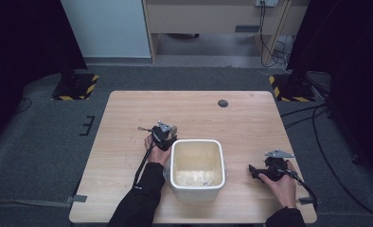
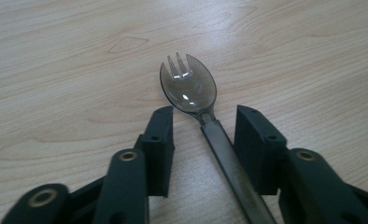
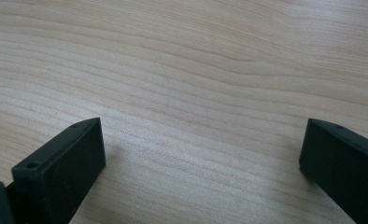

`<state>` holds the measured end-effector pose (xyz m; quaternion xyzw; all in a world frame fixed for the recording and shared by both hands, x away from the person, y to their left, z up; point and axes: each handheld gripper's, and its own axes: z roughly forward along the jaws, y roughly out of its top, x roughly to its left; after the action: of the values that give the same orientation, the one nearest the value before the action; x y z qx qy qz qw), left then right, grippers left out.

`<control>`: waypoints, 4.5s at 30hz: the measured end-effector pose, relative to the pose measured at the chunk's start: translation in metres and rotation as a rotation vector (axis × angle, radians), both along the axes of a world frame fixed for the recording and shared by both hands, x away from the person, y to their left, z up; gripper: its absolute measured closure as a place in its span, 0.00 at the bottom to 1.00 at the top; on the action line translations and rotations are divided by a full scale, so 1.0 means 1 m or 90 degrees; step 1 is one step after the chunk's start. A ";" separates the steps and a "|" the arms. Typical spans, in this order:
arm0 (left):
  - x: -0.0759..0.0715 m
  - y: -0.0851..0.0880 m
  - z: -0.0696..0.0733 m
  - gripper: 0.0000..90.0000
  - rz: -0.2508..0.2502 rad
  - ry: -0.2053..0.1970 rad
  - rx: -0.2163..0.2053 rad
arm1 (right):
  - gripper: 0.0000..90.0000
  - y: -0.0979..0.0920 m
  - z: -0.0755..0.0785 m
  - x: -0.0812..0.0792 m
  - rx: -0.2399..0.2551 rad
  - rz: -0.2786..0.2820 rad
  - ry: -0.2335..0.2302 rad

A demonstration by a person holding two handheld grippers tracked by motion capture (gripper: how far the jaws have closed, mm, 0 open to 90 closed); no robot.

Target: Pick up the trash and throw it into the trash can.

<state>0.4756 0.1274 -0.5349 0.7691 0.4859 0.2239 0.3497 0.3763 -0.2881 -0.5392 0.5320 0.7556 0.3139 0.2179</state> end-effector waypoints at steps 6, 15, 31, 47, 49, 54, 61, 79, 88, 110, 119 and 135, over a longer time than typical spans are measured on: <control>0.000 0.006 0.000 0.88 -0.001 -0.003 -0.002 | 0.01 0.000 0.000 0.000 0.000 0.000 0.000; -0.003 0.010 0.006 0.88 -0.005 -0.002 -0.009 | 0.01 0.000 0.000 0.000 0.000 0.000 0.000; -0.032 0.032 0.060 0.88 -0.038 -0.102 -0.059 | 0.01 0.000 0.000 0.000 0.000 -0.001 0.000; -0.072 0.049 0.113 0.88 -0.066 -0.204 -0.130 | 0.01 0.000 0.000 0.000 0.000 -0.001 0.000; -0.074 0.049 0.115 0.88 -0.067 -0.207 -0.134 | 0.01 0.000 0.000 0.000 0.000 0.000 0.000; -0.083 0.043 0.127 0.88 -0.087 -0.223 -0.150 | 0.01 0.000 0.000 0.000 0.000 0.000 0.000; -0.098 0.029 0.142 0.88 -0.126 -0.250 -0.171 | 0.01 0.000 0.000 0.000 0.000 0.000 0.000; -0.119 -0.009 0.146 0.88 -0.206 -0.236 -0.192 | 0.01 0.000 0.000 0.000 0.000 0.000 0.000; -0.130 -0.023 0.139 0.88 -0.246 -0.212 -0.186 | 0.01 0.000 0.000 0.000 0.000 -0.001 0.000; -0.142 -0.017 0.134 0.70 -0.267 -0.184 -0.192 | 0.01 0.000 0.000 0.000 0.000 0.000 0.000; -0.141 0.026 0.128 0.53 -0.188 -0.207 -0.173 | 0.01 0.000 0.000 0.000 0.000 0.000 0.000; -0.127 0.085 0.080 0.26 -0.054 -0.160 -0.086 | 0.01 0.000 0.000 0.000 0.000 0.000 0.000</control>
<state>0.3485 0.2126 -0.4547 0.7294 0.4194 0.2703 0.4680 0.3763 -0.2881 -0.5392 0.5321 0.7555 0.3141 0.2178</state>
